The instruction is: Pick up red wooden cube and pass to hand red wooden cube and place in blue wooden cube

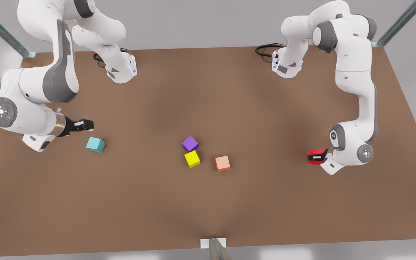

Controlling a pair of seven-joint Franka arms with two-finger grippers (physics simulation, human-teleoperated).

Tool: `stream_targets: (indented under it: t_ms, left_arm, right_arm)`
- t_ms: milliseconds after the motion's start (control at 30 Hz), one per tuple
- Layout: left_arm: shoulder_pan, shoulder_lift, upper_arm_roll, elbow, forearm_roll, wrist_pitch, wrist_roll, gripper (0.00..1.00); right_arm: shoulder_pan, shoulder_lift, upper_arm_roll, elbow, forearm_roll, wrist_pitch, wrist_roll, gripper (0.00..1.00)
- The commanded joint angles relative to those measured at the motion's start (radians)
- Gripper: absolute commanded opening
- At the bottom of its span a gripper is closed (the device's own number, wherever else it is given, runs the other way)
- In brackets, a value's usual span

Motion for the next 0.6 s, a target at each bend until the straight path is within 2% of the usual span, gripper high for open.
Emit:
stream_targets:
  t_ms: [0,33,100,133,200,267,467,567]
  left_arm:
    - [-0.004,0.007,-0.040,0.124,-0.297,-0.420,-0.062,0.57]
    - [-0.005,0.030,-0.100,0.158,-0.470,-0.451,-0.124,0.57]
    - [-0.005,0.146,-0.284,0.316,-0.585,-0.446,-0.157,0.57]
    - [-0.008,0.215,-0.365,0.406,-0.630,-0.420,-0.176,0.57]
    - [-0.011,0.307,-0.543,0.477,-0.641,-0.226,-0.170,0.57]
    - [-0.040,0.352,-0.660,0.477,-0.644,-0.040,-0.168,0.57]
    - [-0.036,0.392,-0.667,0.486,-0.699,-0.014,-0.098,0.57]
    - [-0.036,0.398,-0.669,0.486,-0.704,-0.017,-0.049,0.57]
  right_arm:
    - [0.002,0.126,0.002,0.024,0.314,-0.003,-0.581,1.00]
    - [0.003,0.218,0.002,0.077,0.453,-0.005,-0.662,1.00]
    - [0.002,0.315,0.003,0.084,0.702,-0.005,-0.846,1.00]
    - [0.006,0.375,0.034,0.122,0.826,0.006,-0.924,1.00]
    - [0.020,0.481,0.063,0.206,0.987,0.020,-1.176,1.00]
    - [0.036,0.482,0.063,0.206,0.993,0.164,-1.548,1.00]
    - [0.023,0.493,0.066,0.176,1.131,0.331,-2.418,1.00]
    - [0.005,0.467,0.069,0.063,1.237,0.325,-2.627,1.00]
